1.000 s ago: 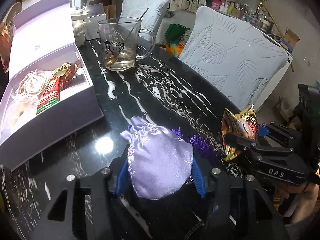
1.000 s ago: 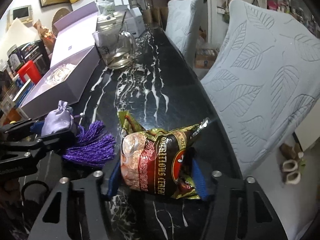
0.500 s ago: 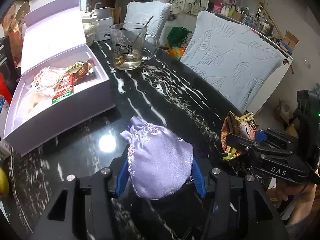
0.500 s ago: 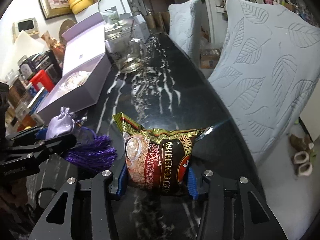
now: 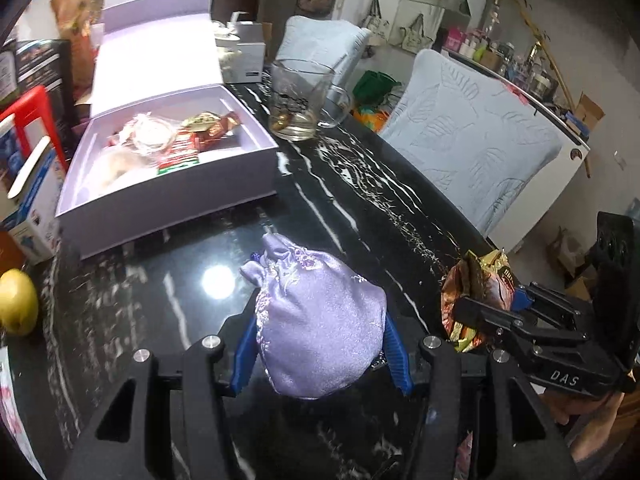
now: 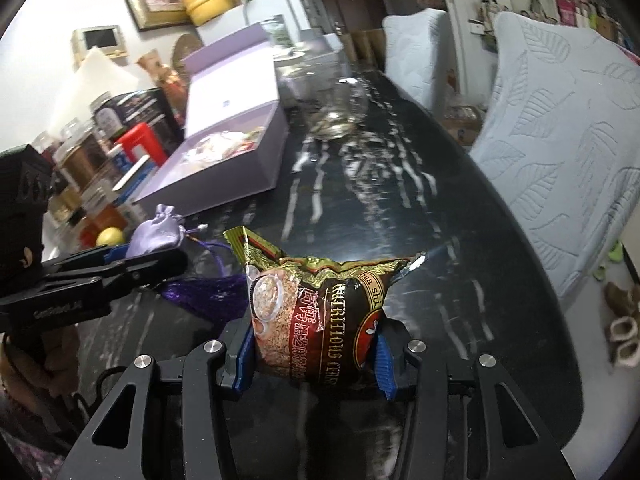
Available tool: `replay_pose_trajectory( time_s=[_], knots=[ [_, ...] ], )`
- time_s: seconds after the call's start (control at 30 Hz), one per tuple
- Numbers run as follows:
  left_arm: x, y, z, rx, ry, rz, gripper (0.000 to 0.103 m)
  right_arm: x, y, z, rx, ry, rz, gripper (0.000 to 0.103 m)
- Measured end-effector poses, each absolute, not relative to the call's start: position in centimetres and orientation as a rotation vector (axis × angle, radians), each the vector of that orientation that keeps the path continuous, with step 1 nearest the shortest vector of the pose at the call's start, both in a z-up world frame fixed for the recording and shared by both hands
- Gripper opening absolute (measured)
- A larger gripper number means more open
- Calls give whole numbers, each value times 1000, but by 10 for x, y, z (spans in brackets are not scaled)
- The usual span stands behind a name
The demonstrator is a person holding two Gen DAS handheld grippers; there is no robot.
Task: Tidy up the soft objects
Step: 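Lift and carry the pouch and cereal bag with both tools over the box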
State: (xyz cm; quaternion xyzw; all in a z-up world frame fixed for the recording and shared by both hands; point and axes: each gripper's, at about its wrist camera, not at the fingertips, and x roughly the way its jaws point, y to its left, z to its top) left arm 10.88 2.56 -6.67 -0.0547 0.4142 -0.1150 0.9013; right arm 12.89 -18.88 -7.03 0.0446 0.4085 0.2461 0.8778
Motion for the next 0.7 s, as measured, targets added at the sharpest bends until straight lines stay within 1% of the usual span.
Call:
replay_pose_trajectory(
  time_s=[0.37,0.7],
  knots=[
    [75,56,-50,-140,797,-184,53,101,-149,-51,86,813,647,47],
    [63,83,-22,-153,718,-135,53,103,-116,-29,72,786,772,47]
  ],
)
